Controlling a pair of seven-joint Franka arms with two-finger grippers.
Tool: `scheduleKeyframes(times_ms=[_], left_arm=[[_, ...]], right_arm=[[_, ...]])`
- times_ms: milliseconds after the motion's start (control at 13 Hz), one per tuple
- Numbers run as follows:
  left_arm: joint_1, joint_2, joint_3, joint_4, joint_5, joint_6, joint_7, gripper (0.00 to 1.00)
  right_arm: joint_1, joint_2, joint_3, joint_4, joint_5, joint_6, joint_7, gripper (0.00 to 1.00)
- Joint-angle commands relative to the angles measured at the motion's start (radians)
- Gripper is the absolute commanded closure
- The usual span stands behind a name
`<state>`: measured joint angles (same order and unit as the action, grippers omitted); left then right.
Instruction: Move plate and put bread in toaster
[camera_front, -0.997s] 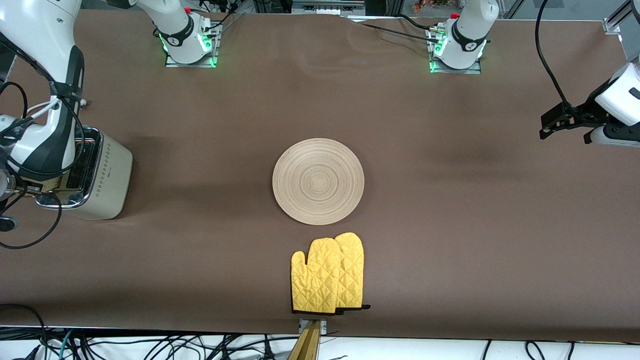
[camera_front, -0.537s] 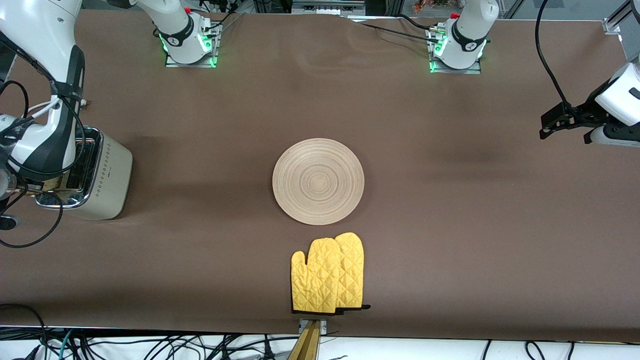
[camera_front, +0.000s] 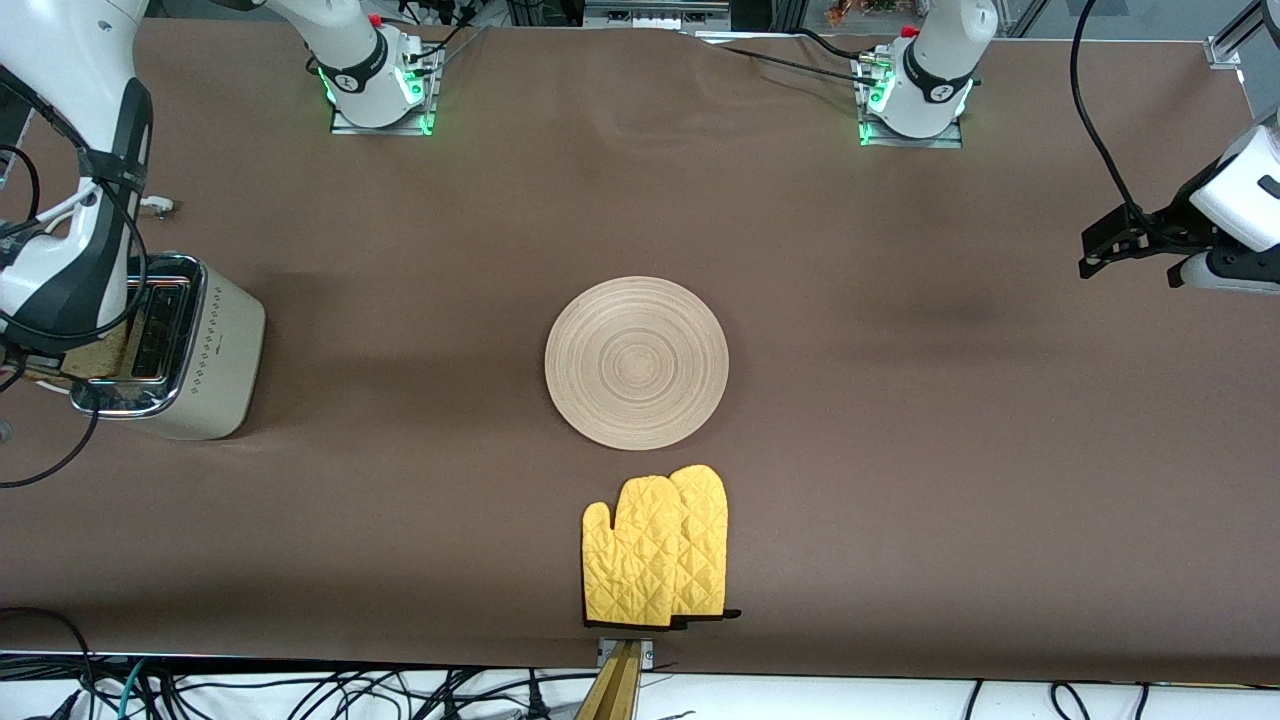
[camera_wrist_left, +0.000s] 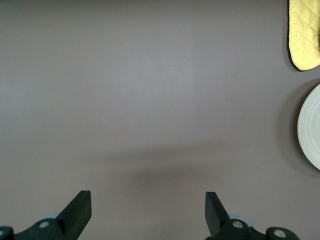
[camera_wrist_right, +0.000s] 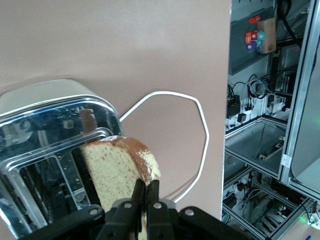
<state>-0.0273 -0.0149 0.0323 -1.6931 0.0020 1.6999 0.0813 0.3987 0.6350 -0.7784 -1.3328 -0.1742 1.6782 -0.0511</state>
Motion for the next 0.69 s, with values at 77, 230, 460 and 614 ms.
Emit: scheduleKeyframes(times_ms=[77,230,460,614], left_arm=[[-0.006,-0.002,0.001,0.016,0.023,-0.022,-0.017,0.00],[-0.006,-0.002,0.001,0.016,0.023,-0.022,-0.017,0.00],[-0.006,-0.002,0.001,0.016,0.023,-0.022,-0.017,0.00],[-0.006,-0.002,0.001,0.016,0.023,-0.022,-0.017,0.00]], right_arm=[[0.032,-0.017,-0.025,-0.009,-0.031,0.008,0.014,1.00],[0.042,-0.017,-0.036,-0.012,-0.031,0.014,0.016,1.00],[0.042,-0.015,-0.035,-0.022,-0.031,0.024,0.016,1.00],[0.042,-0.014,-0.033,-0.026,-0.030,0.043,0.016,1.00]])
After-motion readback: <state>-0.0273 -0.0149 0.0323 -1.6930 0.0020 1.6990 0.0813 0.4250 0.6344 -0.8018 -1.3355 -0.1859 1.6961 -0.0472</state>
